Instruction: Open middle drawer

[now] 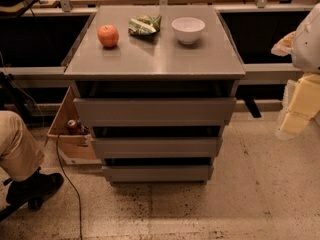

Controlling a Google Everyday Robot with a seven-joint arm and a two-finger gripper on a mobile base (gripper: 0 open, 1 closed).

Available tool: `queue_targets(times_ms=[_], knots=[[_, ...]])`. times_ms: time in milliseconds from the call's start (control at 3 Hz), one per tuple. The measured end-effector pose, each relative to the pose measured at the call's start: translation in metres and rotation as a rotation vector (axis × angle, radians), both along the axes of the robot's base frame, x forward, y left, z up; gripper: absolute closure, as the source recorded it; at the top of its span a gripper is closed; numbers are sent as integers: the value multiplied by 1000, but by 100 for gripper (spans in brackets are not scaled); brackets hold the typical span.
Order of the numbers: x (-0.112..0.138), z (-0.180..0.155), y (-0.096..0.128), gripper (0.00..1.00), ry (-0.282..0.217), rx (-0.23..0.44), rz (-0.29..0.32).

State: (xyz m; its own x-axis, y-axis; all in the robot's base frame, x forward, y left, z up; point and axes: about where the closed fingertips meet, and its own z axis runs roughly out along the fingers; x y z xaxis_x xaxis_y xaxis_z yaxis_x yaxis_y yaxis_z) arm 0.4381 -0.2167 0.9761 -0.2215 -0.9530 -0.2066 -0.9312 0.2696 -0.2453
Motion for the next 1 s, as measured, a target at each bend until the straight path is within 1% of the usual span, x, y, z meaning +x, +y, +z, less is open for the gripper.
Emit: queue_targets(times_ms=[333, 667, 1000], knots=[[0, 0, 0, 0, -5, 2, 0], [5, -26, 3, 0, -7, 24, 10], [8, -82, 13, 0, 3, 78, 37]])
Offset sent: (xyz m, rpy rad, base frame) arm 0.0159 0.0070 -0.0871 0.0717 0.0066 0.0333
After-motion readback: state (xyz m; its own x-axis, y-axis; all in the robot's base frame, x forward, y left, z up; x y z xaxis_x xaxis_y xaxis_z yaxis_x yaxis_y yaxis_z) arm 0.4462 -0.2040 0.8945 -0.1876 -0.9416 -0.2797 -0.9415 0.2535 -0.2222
